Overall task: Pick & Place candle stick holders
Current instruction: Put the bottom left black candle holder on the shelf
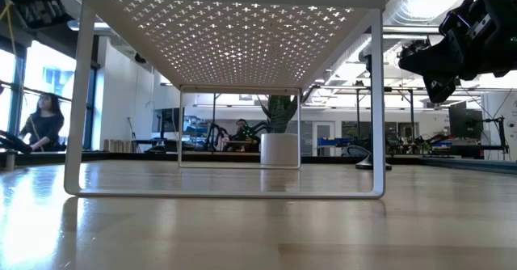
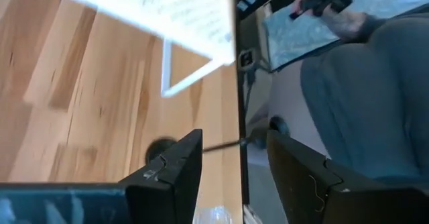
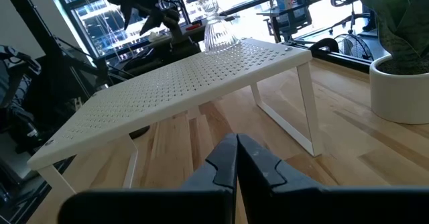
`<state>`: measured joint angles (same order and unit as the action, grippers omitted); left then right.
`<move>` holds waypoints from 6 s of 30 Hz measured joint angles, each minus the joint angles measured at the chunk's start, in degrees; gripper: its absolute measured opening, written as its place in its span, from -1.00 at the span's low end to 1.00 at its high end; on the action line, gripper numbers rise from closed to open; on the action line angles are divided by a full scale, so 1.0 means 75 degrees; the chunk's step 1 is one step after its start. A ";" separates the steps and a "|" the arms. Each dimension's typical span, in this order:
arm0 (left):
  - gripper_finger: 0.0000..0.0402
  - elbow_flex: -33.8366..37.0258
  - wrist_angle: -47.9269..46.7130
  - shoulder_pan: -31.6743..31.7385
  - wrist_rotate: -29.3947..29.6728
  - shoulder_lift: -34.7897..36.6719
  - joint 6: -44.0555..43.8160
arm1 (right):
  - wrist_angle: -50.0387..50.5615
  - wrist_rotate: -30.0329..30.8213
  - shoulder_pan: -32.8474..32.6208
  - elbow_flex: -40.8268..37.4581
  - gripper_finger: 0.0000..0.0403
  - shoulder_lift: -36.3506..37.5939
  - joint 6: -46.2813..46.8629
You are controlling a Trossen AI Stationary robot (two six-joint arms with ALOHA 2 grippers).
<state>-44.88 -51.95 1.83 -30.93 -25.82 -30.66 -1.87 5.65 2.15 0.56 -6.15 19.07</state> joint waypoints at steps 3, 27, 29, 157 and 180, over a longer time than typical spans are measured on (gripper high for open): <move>-0.19 0.0000 0.0608 -0.0002 0.0037 0.0003 0.0090 | 0.0000 0.0032 0.0000 0.0000 -1.00 0.0002 0.0000; -0.19 0.1468 0.2772 -0.4468 0.2951 -0.0026 -0.1297 | -0.0006 0.0051 -0.0002 -0.0002 -1.00 0.0000 0.0207; -0.19 0.1545 0.3156 -0.4853 0.3009 -0.0026 -0.1510 | -0.0006 0.0064 -0.0003 -0.0003 -1.00 0.0000 0.0204; -0.98 -0.4170 -0.1622 -0.4944 0.8294 -0.3386 -0.0611 | -0.4776 -0.0694 0.0012 0.0000 -0.89 0.0009 0.1247; -0.98 -0.4170 0.0830 -0.0549 0.4808 -0.4119 0.3248 | -0.4020 0.0084 -0.0013 0.0575 -0.03 -0.0155 -0.0892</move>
<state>-76.16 -45.72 -2.30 5.13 -56.72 -6.30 -32.02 6.28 2.05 4.87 -7.31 12.38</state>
